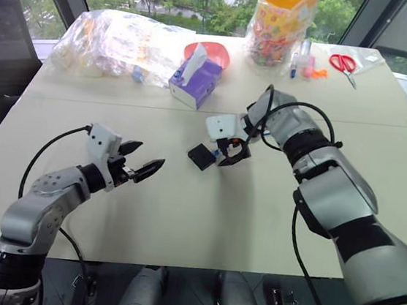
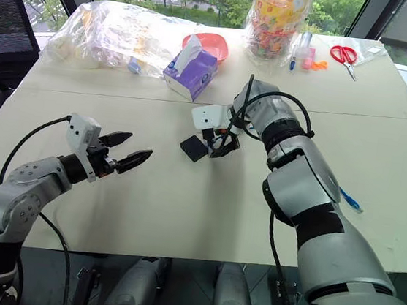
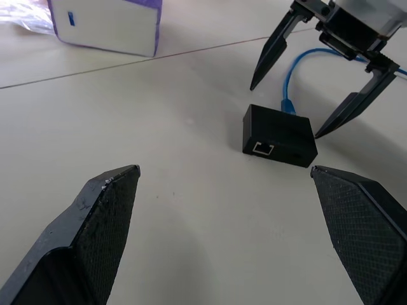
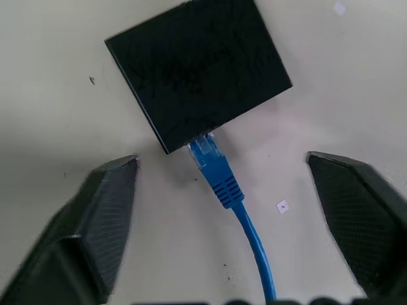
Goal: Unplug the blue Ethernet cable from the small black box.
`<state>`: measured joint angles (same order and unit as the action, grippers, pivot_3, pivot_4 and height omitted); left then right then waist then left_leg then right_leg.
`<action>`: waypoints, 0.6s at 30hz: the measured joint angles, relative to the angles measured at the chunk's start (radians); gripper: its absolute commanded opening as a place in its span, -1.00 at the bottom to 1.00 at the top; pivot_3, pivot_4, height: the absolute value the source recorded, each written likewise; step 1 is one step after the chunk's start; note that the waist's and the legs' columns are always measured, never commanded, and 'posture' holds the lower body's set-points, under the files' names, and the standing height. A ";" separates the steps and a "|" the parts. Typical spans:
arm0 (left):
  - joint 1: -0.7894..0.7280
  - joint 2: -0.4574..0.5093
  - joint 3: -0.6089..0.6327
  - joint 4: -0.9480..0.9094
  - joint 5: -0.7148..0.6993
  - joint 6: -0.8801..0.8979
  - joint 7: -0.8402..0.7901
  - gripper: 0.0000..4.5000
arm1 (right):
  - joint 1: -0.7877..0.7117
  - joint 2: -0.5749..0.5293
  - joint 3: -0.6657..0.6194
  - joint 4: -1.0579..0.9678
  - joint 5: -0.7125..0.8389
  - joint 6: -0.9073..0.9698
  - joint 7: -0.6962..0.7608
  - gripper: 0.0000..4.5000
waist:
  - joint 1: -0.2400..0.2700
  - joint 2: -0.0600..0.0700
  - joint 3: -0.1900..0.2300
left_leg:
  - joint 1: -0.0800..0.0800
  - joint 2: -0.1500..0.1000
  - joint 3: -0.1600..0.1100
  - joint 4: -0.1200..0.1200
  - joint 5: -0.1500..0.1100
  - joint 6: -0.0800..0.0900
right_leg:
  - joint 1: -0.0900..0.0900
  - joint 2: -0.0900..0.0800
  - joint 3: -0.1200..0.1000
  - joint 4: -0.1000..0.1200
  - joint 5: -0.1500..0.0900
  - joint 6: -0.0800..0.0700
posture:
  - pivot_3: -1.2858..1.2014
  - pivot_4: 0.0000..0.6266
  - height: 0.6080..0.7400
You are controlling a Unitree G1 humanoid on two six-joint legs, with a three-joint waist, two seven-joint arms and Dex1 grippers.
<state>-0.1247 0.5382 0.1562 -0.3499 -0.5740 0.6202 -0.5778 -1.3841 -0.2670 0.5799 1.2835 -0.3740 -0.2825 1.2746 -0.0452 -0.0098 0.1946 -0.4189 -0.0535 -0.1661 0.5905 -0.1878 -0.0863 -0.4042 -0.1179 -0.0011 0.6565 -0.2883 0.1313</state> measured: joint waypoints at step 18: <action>-0.088 -0.128 0.014 0.008 -0.036 0.002 0.086 1.00 | 0.102 -0.141 -0.063 -0.184 -0.109 -0.383 -0.417 -0.98 | 0.002 -0.001 0.000 | 0.005 0.000 0.000 0.000 0.004 -0.005 | 0.001 0.001 0.002 0.008 0.000 -0.001 | 0.03 -0.52 0.80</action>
<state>-0.2125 0.4101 0.1698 -0.3419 -0.6097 0.6224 -0.4921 -1.2822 -0.4079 0.5167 1.0991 -0.4830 -0.6654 0.8576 -0.0435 -0.0105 0.1943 -0.4137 -0.0535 -0.1666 0.5908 -0.1842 -0.0911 -0.4030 -0.1170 0.0007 0.6642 -0.2878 0.1301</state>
